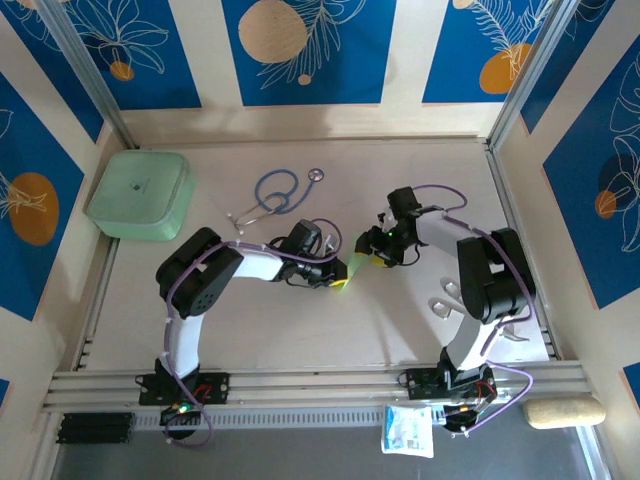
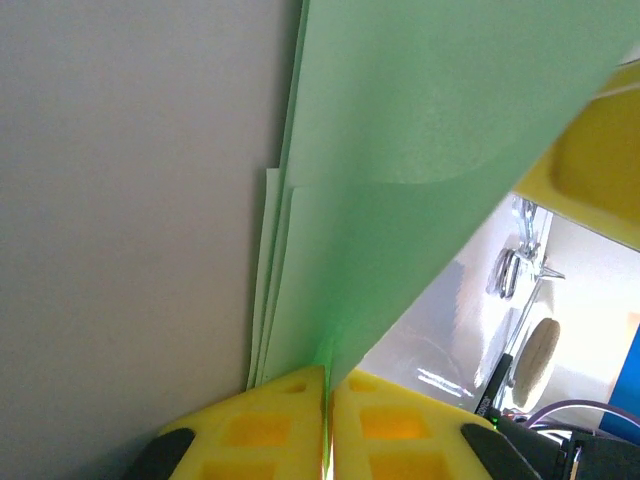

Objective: Fold a paper plane with a square sheet of paper (pick it up from the middle)
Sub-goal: Fold the wing for the fifth time at the center of the table.

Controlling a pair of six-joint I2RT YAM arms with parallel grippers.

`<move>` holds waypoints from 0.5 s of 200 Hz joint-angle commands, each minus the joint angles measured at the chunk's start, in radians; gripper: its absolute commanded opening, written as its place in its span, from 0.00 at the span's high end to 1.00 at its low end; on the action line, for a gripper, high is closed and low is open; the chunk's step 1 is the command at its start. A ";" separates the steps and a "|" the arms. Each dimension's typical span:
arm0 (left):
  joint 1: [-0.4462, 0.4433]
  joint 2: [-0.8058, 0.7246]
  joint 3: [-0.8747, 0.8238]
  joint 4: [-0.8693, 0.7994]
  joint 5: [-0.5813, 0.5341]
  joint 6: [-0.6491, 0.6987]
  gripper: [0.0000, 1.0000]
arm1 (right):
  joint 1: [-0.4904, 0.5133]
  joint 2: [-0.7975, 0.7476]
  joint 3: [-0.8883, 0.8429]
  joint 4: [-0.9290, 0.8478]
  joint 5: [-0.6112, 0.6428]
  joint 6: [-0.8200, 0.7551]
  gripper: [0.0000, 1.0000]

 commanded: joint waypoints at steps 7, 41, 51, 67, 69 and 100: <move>0.018 -0.007 -0.017 0.007 0.012 -0.016 0.90 | 0.016 0.052 0.040 -0.021 -0.007 -0.032 0.47; 0.018 -0.002 -0.010 0.008 0.023 -0.017 0.89 | 0.027 0.111 0.072 -0.020 0.004 -0.031 0.47; 0.020 -0.005 -0.007 0.006 0.022 -0.016 0.88 | 0.029 0.131 0.083 -0.029 0.020 -0.025 0.47; 0.019 -0.011 -0.006 -0.004 0.019 -0.008 0.86 | 0.036 0.161 0.101 -0.056 0.050 -0.014 0.47; 0.019 -0.012 -0.006 -0.006 0.020 -0.005 0.85 | 0.037 0.165 0.104 -0.058 0.054 -0.013 0.47; 0.018 -0.057 0.004 -0.091 -0.018 0.053 0.79 | 0.043 0.204 0.113 -0.083 0.097 0.016 0.49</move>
